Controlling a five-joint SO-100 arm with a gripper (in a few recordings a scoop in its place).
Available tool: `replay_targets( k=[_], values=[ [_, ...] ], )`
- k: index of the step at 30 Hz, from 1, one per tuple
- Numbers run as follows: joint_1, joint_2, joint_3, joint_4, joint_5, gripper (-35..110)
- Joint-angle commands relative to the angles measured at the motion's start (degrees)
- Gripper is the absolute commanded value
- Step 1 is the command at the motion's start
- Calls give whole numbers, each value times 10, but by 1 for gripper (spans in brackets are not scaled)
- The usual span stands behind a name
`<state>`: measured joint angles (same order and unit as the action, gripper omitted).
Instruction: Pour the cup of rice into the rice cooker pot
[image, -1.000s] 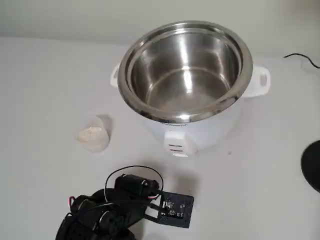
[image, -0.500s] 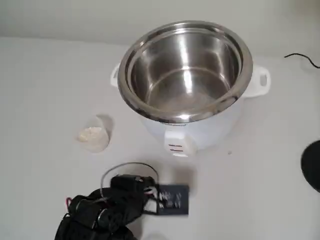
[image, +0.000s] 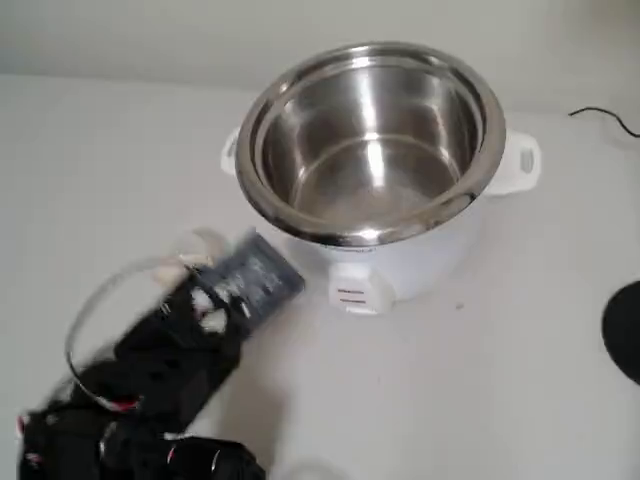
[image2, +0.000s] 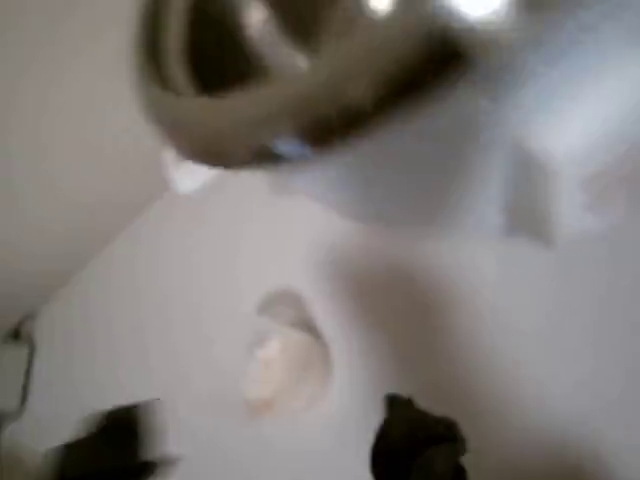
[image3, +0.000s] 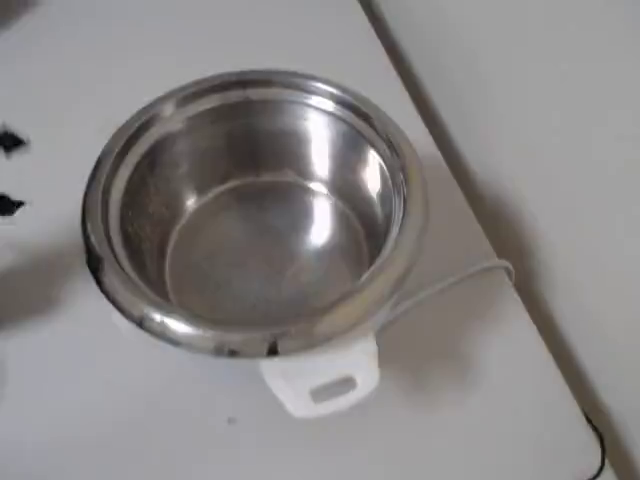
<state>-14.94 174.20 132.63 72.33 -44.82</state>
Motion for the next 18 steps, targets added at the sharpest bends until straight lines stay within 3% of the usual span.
replay_targets(
  k=[1,6,9,11,18],
  values=[
    [-66,-72,-54,-85,-88,45],
    [-130,-136,-7,-278,-199,50],
    [-147,-105,144,-490,-305,55],
    [-157,-62,248,-604,-325,57],
    [-149,74,454,-656,-374,56]
  ],
)
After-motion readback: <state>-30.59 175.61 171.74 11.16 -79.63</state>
